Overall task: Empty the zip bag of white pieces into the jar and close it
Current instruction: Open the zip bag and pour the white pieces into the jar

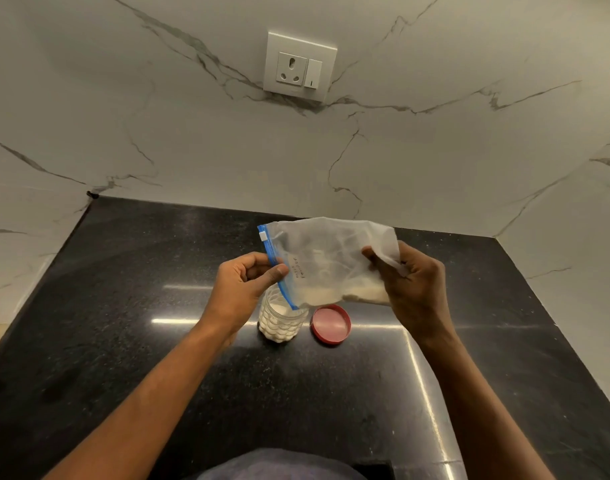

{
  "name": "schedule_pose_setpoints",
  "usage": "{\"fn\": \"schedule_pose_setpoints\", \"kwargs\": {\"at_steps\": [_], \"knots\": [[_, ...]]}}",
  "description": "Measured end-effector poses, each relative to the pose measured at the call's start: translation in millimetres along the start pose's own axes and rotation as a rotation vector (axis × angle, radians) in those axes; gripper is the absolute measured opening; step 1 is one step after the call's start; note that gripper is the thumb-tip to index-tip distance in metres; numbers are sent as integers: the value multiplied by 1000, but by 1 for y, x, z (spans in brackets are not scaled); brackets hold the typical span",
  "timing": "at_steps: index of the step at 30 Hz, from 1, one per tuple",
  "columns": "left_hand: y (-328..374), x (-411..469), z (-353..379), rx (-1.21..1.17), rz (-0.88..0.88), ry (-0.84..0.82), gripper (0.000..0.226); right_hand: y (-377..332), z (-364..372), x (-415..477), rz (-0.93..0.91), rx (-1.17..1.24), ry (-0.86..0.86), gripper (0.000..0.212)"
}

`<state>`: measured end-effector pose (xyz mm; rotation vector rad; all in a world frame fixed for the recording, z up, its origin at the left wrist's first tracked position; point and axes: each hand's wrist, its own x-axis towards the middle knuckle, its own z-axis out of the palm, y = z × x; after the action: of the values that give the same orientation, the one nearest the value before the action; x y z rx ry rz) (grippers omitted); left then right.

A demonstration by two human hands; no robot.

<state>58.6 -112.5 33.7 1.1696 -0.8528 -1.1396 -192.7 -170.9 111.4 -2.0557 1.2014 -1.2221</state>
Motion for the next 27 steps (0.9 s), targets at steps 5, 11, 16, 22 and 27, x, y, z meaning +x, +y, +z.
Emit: {"fn": "schedule_pose_setpoints", "kwargs": {"at_steps": [5,11,16,22,27], "knots": [[0,-1,-1,3,10,-1,18,-2,-1,1,10,34,12,16],[-1,0,-1,-4,6,-10,19,-2,2,-1,41,19,10,28],[0,0,0,-8,6,-13,21,-4,0,0,76,44,3,23],[0,2,0,-5,21,-9,18,-6,0,1,73,33,4,22],[-2,1,3,6,10,-5,17,-3,2,0,63,19,-2,33]]}}
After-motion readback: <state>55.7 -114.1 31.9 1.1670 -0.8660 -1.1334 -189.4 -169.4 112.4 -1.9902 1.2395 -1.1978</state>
